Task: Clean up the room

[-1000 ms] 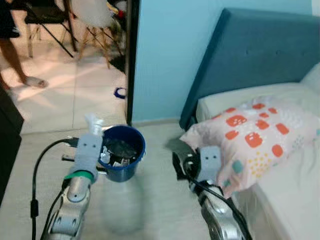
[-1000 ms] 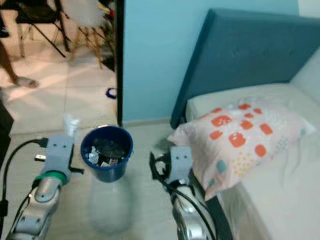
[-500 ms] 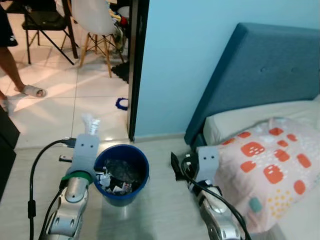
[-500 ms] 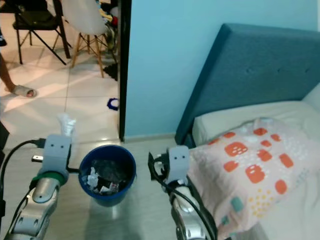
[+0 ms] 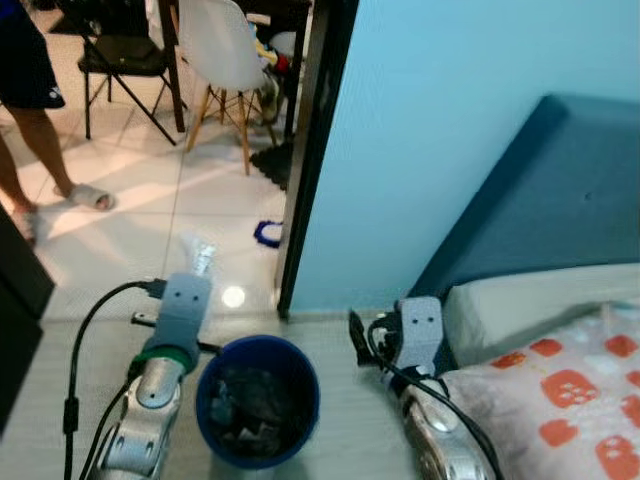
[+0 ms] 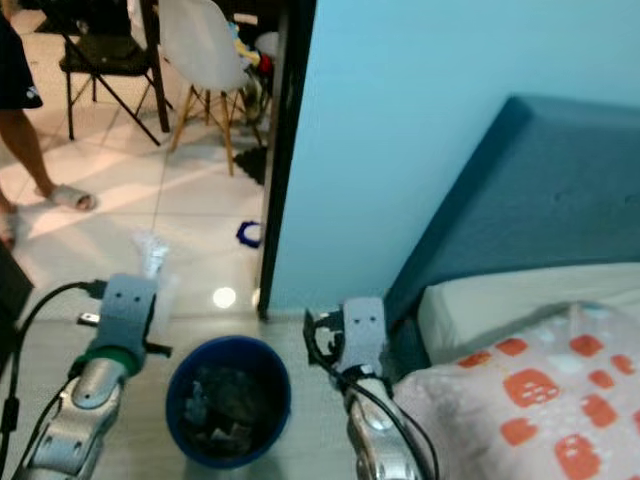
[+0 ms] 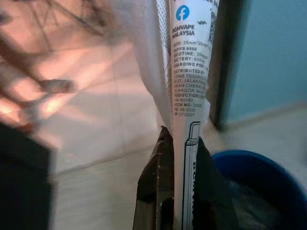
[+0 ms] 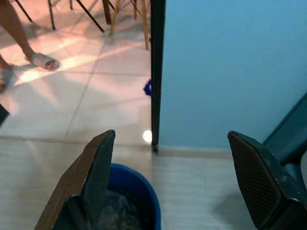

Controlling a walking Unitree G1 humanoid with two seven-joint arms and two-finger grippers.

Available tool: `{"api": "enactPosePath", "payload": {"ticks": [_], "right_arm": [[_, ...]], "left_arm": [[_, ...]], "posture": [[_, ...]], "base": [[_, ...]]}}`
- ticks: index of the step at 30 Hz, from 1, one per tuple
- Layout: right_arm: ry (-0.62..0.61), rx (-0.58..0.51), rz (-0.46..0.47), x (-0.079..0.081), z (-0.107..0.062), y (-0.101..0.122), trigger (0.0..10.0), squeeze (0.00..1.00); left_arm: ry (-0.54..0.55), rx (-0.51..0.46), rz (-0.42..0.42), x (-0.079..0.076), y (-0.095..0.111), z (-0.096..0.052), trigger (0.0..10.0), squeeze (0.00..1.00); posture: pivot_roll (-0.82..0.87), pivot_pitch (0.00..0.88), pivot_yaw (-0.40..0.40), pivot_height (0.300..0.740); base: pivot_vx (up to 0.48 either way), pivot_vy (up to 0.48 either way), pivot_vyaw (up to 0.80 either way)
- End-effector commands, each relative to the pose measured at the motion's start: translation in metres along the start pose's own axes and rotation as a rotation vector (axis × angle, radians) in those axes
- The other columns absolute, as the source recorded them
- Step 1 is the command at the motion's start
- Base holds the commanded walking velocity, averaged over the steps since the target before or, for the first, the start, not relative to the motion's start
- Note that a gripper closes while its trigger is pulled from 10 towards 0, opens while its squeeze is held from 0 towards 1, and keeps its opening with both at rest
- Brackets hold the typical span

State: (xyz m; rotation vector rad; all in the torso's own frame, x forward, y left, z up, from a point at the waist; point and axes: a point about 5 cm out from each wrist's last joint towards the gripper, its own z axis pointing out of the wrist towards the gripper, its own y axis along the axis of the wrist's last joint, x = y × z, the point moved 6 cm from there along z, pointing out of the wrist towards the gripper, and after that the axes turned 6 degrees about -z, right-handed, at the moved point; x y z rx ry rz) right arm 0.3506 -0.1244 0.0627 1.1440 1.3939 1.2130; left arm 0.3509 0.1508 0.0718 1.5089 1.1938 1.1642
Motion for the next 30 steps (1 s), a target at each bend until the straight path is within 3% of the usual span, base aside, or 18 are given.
{"api": "enactPosePath", "payload": {"ticks": [1, 4, 7, 11, 13, 16, 18, 21, 22, 24, 25, 26, 30], "right_arm": [[-0.037, 0.055, -0.009, -0.011, -0.007, -0.018, 10.0, 0.00], [-0.041, 0.072, -0.014, -0.014, -0.008, -0.024, 10.0, 0.00], [-0.037, 0.075, -0.021, -0.015, -0.009, -0.024, 10.0, 0.00], [-0.040, 0.068, -0.035, -0.019, -0.013, -0.022, 10.0, 0.00], [-0.045, 0.063, -0.038, -0.021, -0.015, -0.020, 10.0, 0.00], [-0.073, 0.048, -0.045, -0.029, -0.026, -0.015, 10.0, 0.00], [-0.073, 0.048, -0.045, -0.029, -0.026, -0.015, 10.0, 0.00], [-0.121, 0.060, -0.059, -0.043, -0.054, -0.017, 10.0, 0.00], [-0.131, 0.064, -0.063, -0.046, -0.059, -0.016, 10.0, 0.00], [-0.131, 0.064, -0.063, -0.046, -0.059, -0.016, 10.0, 0.00], [-0.143, 0.066, -0.069, -0.049, -0.066, -0.015, 10.0, 0.00], [-0.161, 0.063, -0.073, -0.054, -0.074, -0.012, 10.0, 0.00], [-0.213, 0.067, -0.077, -0.067, -0.095, -0.008, 10.0, 0.00]], "left_arm": [[-0.141, 0.087, -0.012, -0.027, -0.031, -0.009, 10.0, 0.00], [-0.285, 0.177, -0.057, -0.047, -0.064, -0.014, 10.0, 0.00], [-0.320, 0.217, -0.085, -0.053, -0.074, -0.012, 10.0, 0.00], [-0.316, 0.281, -0.130, -0.057, -0.083, 0.001, 10.0, 0.00], [-0.292, 0.310, -0.124, -0.055, -0.089, 0.004, 10.0, 0.00], [-0.209, 0.392, -0.095, -0.038, -0.106, 0.006, 10.0, 0.00], [-0.209, 0.392, -0.095, -0.038, -0.106, 0.006, 10.0, 0.00], [-0.185, 0.427, -0.139, -0.024, -0.113, 0.006, 10.0, 0.04], [-0.186, 0.426, -0.147, -0.022, -0.112, 0.007, 10.0, 0.04], [-0.186, 0.426, -0.147, -0.022, -0.112, 0.007, 10.0, 0.04], [-0.186, 0.409, -0.144, -0.021, -0.108, 0.010, 10.0, 0.36], [-0.186, 0.386, -0.128, -0.019, -0.101, 0.015, 10.0, 1.00], [-0.155, 0.321, -0.068, -0.011, -0.082, 0.028, 10.0, 1.00]], "posture": [[-0.01, 0.079, -0.024, 0.740], [-0.01, 0.094, -0.031, 0.740], [-0.02, 0.108, -0.034, 0.740], [-0.06, 0.151, -0.029, 0.740], [-0.08, 0.173, -0.028, 0.740], [-0.15, 0.244, -0.022, 0.740], [-0.15, 0.244, -0.022, 0.740], [-0.23, 0.351, -0.012, 0.740], [-0.23, 0.351, -0.012, 0.740], [-0.23, 0.351, -0.012, 0.740], [-0.27, 0.376, -0.011, 0.740], [-0.29, 0.404, -0.011, 0.740], [-0.31, 0.432, 0.003, 0.740]], "base": [[0.000, 0.000, 0.00], [0.000, 0.000, 0.00], [0.000, 0.000, 0.00], [0.000, 0.000, 0.00], [0.000, 0.000, 0.00], [0.000, 0.000, 0.00], [0.000, 0.000, 0.00], [0.000, 0.000, 0.00], [0.000, 0.000, 0.00], [0.000, 0.000, 0.00], [0.000, 0.000, 0.00], [0.000, 0.000, 0.00], [0.000, 0.000, 0.00]]}}
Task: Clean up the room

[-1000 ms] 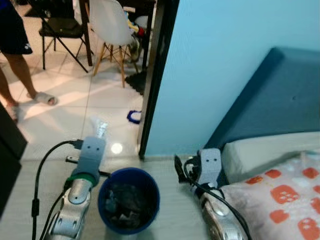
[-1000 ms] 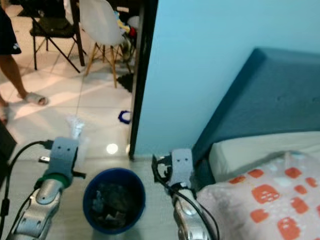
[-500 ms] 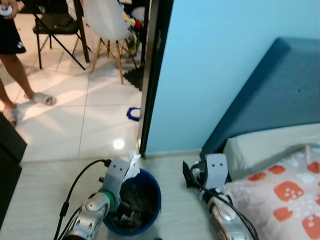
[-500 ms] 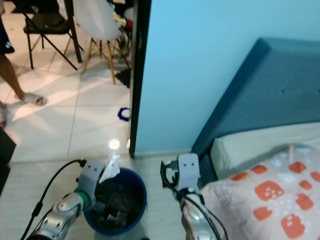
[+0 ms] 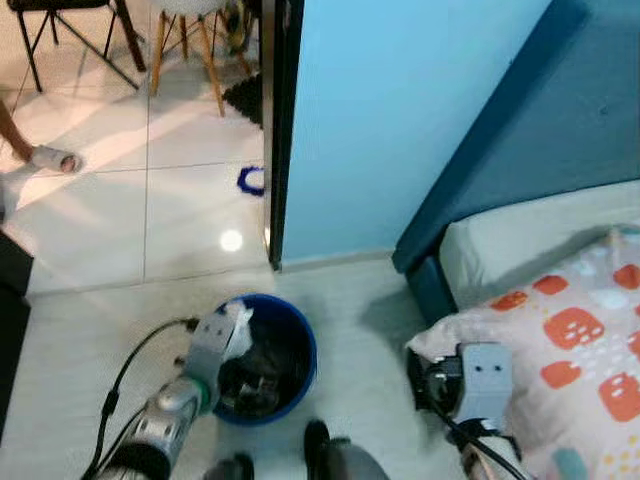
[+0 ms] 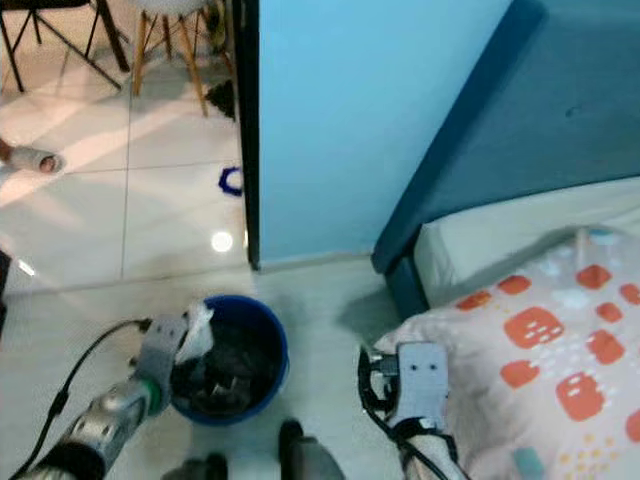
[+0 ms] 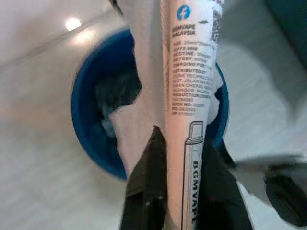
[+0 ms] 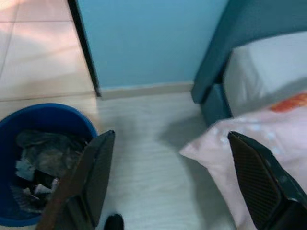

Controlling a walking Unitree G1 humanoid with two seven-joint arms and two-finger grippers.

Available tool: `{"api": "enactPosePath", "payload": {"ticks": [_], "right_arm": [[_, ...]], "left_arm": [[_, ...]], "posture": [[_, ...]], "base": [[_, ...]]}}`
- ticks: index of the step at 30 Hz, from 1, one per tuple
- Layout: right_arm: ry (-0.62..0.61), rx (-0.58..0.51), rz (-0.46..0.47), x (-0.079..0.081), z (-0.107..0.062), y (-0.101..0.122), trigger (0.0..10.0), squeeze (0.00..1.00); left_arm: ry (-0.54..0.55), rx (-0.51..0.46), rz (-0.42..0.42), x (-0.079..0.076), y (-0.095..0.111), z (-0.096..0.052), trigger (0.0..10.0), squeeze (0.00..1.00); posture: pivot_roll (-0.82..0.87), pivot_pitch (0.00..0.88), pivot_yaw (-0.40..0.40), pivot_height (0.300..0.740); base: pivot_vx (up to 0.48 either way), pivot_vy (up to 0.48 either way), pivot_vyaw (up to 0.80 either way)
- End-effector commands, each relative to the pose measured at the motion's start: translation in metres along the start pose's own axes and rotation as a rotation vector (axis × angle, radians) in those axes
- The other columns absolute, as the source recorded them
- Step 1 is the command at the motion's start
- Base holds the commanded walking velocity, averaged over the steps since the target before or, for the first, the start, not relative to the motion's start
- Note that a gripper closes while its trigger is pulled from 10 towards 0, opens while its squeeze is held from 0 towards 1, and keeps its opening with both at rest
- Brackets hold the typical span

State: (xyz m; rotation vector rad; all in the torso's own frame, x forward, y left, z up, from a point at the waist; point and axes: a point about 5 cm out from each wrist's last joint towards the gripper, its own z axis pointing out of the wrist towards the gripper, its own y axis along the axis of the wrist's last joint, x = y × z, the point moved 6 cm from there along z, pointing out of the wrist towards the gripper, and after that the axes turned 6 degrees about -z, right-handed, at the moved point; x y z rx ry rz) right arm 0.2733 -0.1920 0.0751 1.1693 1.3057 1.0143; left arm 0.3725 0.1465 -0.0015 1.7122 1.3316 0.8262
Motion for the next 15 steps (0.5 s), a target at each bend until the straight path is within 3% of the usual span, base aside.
{"api": "enactPosePath", "payload": {"ticks": [1, 4, 9, 10, 13, 15], "right_arm": [[-0.041, 0.056, 0.001, -0.014, -0.011, -0.013, 10.0, 0.00], [-0.051, 0.068, 0.008, -0.013, -0.013, -0.015, 10.0, 0.00], [-0.041, 0.064, 0.023, -0.006, -0.008, -0.013, 10.0, 0.00], [-0.024, 0.056, 0.034, -0.001, -0.003, -0.012, 10.0, 0.00], [0.025, 0.037, 0.048, 0.010, 0.012, -0.008, 10.0, 0.00], [0.031, 0.038, 0.054, 0.011, 0.014, -0.007, 10.0, 0.00]], "left_arm": [[0.030, 0.010, 0.021, 0.006, -0.006, -0.001, 10.0, 1.00], [0.040, -0.057, 0.026, 0.009, 0.017, 0.002, 10.0, 1.00], [0.015, -0.082, 0.027, 0.004, 0.025, 0.004, 10.0, 1.00], [-0.005, -0.100, 0.020, 0.000, 0.027, 0.003, 10.0, 0.00], [-0.026, -0.163, 0.017, -0.003, 0.032, -0.002, 10.0, 0.00], [-0.024, -0.173, 0.019, -0.003, 0.032, -0.003, 10.0, 0.00]], "posture": [[-0.31, 0.433, 0.009, 0.740], [-0.29, 0.412, 0.028, 0.740], [-0.27, 0.384, 0.041, 0.740], [-0.25, 0.359, 0.050, 0.740], [-0.21, 0.303, 0.065, 0.740], [-0.20, 0.294, 0.066, 0.740]], "base": [[0.000, 0.000, 0.00], [0.000, 0.000, 0.00], [0.000, 0.000, 0.00], [0.000, 0.000, 0.00], [0.000, 0.000, 0.00], [0.000, 0.000, 0.00]]}}
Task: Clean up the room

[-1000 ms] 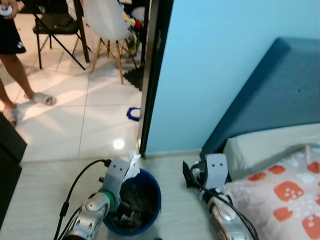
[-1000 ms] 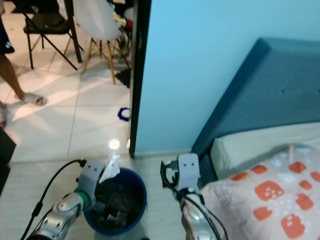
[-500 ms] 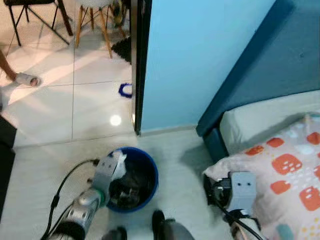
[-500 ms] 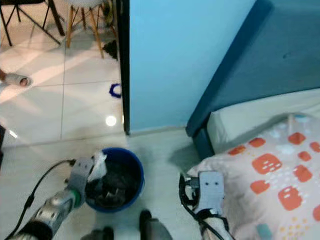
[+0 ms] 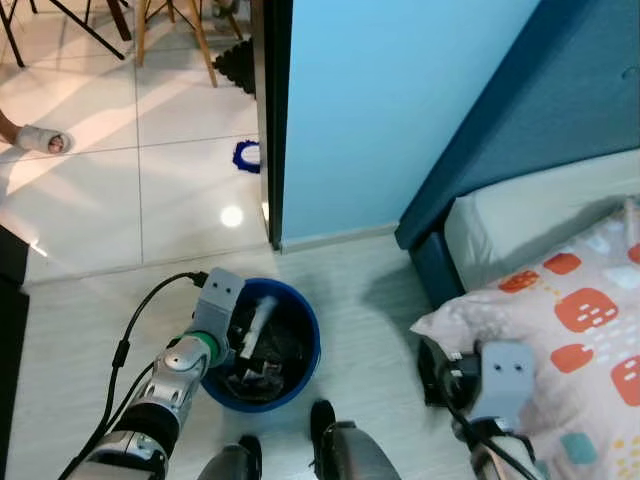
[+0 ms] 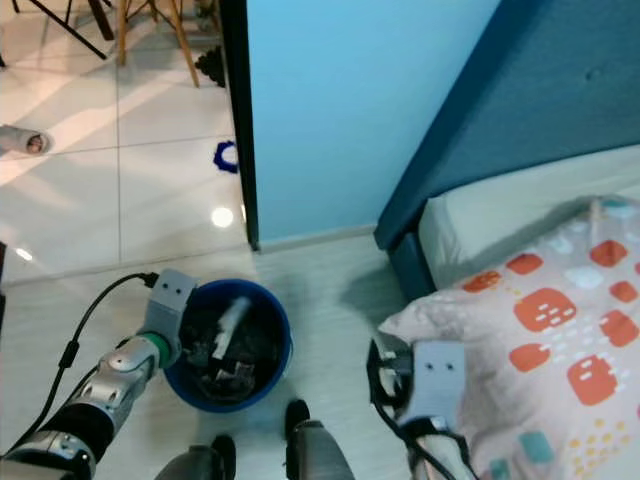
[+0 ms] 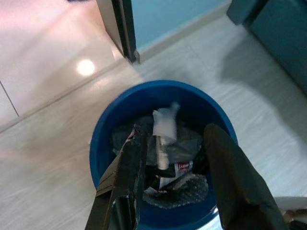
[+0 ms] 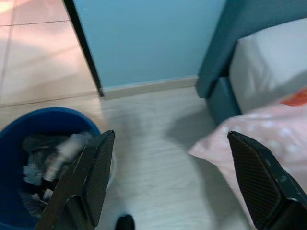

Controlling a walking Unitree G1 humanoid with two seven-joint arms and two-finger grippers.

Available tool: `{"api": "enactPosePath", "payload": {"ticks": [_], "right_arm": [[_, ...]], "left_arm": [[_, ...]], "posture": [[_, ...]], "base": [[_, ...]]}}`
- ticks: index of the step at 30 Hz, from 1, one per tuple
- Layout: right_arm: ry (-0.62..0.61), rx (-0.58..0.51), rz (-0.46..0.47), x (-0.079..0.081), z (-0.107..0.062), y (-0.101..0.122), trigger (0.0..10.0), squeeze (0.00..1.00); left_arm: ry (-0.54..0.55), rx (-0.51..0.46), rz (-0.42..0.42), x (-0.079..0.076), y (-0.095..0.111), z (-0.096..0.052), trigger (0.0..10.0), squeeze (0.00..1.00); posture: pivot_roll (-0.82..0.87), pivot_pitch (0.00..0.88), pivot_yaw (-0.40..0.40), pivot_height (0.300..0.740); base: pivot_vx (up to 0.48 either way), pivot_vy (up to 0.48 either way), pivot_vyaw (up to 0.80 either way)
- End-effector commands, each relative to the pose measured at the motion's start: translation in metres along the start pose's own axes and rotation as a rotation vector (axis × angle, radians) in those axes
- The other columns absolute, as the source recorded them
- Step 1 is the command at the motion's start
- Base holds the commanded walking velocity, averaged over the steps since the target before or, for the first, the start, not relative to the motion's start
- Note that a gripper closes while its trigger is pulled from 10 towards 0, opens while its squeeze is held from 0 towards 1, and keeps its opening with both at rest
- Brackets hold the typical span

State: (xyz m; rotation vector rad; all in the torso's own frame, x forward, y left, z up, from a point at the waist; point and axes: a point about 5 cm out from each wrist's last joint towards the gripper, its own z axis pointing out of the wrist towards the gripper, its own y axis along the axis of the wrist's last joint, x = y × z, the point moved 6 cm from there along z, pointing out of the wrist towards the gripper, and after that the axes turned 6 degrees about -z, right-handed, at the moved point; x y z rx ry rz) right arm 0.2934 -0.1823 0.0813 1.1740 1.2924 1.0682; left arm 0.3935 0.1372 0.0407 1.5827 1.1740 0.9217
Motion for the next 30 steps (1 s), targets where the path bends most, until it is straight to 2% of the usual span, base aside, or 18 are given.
{"api": "enactPosePath", "payload": {"ticks": [1, 2, 3, 4, 5, 6, 7, 8, 11, 16, 21, 30], "right_arm": [[0.016, 0.052, 0.015, 0.002, -0.002, -0.015, 10.0, 0.00], [0.016, 0.052, 0.015, 0.002, -0.002, -0.015, 10.0, 0.00], [0.033, 0.037, 0.026, 0.004, 0.007, -0.011, 10.0, 0.00], [0.033, 0.037, 0.026, 0.004, 0.007, -0.011, 10.0, 0.00], [0.046, 0.029, 0.034, 0.007, 0.011, -0.010, 10.0, 0.00], [0.060, 0.022, 0.042, 0.011, 0.015, -0.008, 10.0, 0.00], [0.082, 0.014, 0.050, 0.019, 0.022, -0.006, 10.0, 0.00], [0.082, 0.014, 0.050, 0.019, 0.022, -0.006, 10.0, 0.00], [0.107, 0.008, 0.067, 0.031, 0.032, -0.005, 10.0, 0.00], [0.156, 0.000, 0.065, 0.048, 0.042, -0.002, 10.0, 0.00], [0.175, -0.004, 0.056, 0.050, 0.048, -0.002, 10.0, 0.00], [0.166, -0.013, 0.050, 0.048, 0.051, -0.003, 10.0, 0.00]], "left_arm": [[-0.008, -0.001, -0.013, -0.001, -0.014, -0.009, 10.0, 0.00], [-0.008, -0.001, -0.013, -0.001, -0.014, -0.009, 10.0, 0.00], [-0.036, -0.061, -0.007, -0.008, -0.011, -0.019, 10.0, 0.00], [-0.036, -0.061, -0.007, -0.008, -0.011, -0.019, 10.0, 0.00], [-0.047, -0.088, -0.005, -0.013, -0.009, -0.026, 10.0, 0.00], [-0.048, -0.109, -0.004, -0.016, -0.008, -0.032, 10.0, 0.00], [-0.008, -0.135, -0.034, -0.016, -0.008, -0.040, 10.0, 0.00], [-0.008, -0.135, -0.034, -0.016, -0.008, -0.040, 10.0, 0.00], [0.084, -0.146, -0.089, -0.011, -0.012, -0.045, 10.0, 0.00], [0.167, -0.147, -0.108, -0.001, -0.016, -0.046, 10.0, 0.00], [0.205, -0.158, -0.101, 0.006, -0.008, -0.050, 10.0, 0.00], [0.210, -0.153, -0.102, 0.005, -0.007, -0.051, 10.0, 0.00]], "posture": [[-0.18, 0.264, 0.068, 0.740], [-0.18, 0.264, 0.068, 0.740], [-0.15, 0.233, 0.065, 0.740], [-0.15, 0.233, 0.065, 0.740], [-0.13, 0.203, 0.059, 0.740], [-0.13, 0.203, 0.059, 0.740], [-0.10, 0.160, 0.047, 0.740], [-0.10, 0.160, 0.047, 0.740], [-0.08, 0.128, 0.031, 0.740], [-0.05, 0.087, 0.005, 0.740], [-0.04, 0.073, -0.004, 0.740], [-0.05, 0.074, -0.002, 0.740]], "base": [[0.000, 0.000, 0.00], [0.000, 0.000, 0.00], [0.000, 0.000, 0.00], [0.000, 0.000, 0.00], [0.000, 0.000, 0.00], [0.000, 0.000, 0.00], [0.000, 0.000, 0.00], [0.000, 0.000, 0.00], [0.000, 0.000, 0.00], [0.000, 0.000, 0.00], [-0.221, 0.000, 0.00], [-0.346, 0.000, 0.00]]}}
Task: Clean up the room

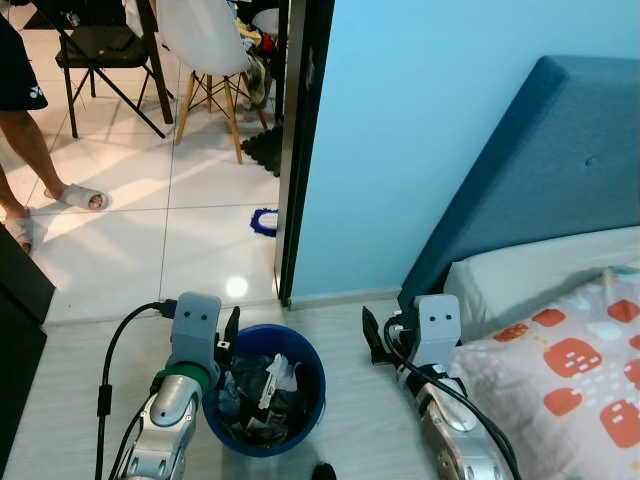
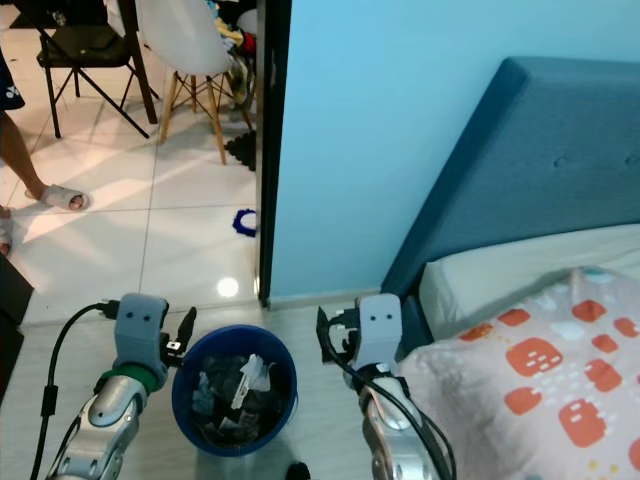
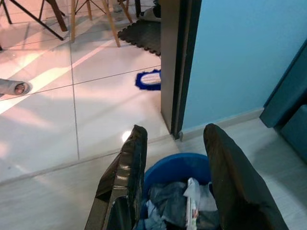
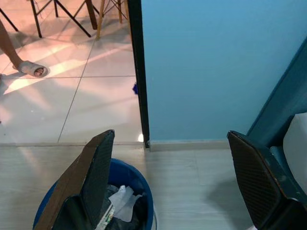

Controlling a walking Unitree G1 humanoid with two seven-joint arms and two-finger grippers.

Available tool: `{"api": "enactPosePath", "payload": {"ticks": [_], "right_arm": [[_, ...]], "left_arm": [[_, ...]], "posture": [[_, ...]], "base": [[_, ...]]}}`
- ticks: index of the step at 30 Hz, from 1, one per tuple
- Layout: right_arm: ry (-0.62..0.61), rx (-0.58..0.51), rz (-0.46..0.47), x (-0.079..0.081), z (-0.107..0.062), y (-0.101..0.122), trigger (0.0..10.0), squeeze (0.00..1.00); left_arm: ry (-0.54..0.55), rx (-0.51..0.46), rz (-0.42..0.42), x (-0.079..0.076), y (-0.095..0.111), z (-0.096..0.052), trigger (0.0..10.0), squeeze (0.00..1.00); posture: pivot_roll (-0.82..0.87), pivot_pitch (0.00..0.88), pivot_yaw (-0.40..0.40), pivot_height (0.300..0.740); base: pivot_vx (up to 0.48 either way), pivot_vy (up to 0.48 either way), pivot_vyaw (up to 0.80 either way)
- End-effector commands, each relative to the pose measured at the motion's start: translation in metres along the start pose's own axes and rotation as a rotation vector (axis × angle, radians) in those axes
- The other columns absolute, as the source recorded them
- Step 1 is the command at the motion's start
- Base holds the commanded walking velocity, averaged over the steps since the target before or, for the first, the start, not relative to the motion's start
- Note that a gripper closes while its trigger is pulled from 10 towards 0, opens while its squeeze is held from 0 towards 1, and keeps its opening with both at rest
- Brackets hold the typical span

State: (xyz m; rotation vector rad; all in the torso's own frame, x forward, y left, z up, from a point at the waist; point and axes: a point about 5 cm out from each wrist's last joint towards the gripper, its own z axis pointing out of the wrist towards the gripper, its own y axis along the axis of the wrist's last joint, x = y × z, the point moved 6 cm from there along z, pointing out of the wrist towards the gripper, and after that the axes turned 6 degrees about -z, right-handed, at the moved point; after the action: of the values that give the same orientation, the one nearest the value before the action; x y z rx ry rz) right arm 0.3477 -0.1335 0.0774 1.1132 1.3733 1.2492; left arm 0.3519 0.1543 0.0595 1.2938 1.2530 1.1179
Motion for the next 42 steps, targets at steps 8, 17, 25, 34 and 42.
{"api": "enactPosePath", "payload": {"ticks": [8, 17, 25, 34, 42], "right_arm": [[-0.026, 0.027, -0.006, -0.007, -0.005, -0.013, 10.0, 0.00], [-0.028, 0.022, -0.001, -0.008, -0.002, -0.013, 10.0, 0.00], [-0.021, 0.016, 0.004, -0.006, -0.001, -0.012, 10.0, 0.00], [-0.022, 0.020, 0.012, -0.006, -0.002, -0.014, 10.0, 0.00], [-0.025, 0.020, 0.013, -0.007, -0.002, -0.014, 10.0, 0.00]], "left_arm": [[0.000, 0.039, 0.002, -0.003, -0.009, -0.003, 10.0, 0.00], [0.003, 0.043, 0.001, -0.003, -0.008, -0.001, 10.0, 0.00], [-0.009, 0.049, -0.028, -0.006, -0.008, -0.001, 10.0, 0.00], [-0.036, 0.058, -0.082, -0.016, -0.003, 0.001, 10.0, 0.00], [-0.027, 0.063, -0.088, -0.015, -0.003, 0.001, 10.0, 0.00]], "posture": [[-0.07, 0.082, 0.010, 0.740], [-0.06, 0.078, 0.007, 0.740], [-0.06, 0.079, 0.004, 0.740], [-0.06, 0.085, 0.006, 0.740], [-0.06, 0.085, 0.007, 0.740]], "base": [[-0.360, 0.000, 0.00], [-0.361, 0.000, 0.00], [-0.208, 0.000, -0.53], [0.000, 0.000, -0.80], [0.000, 0.000, -0.80]]}}
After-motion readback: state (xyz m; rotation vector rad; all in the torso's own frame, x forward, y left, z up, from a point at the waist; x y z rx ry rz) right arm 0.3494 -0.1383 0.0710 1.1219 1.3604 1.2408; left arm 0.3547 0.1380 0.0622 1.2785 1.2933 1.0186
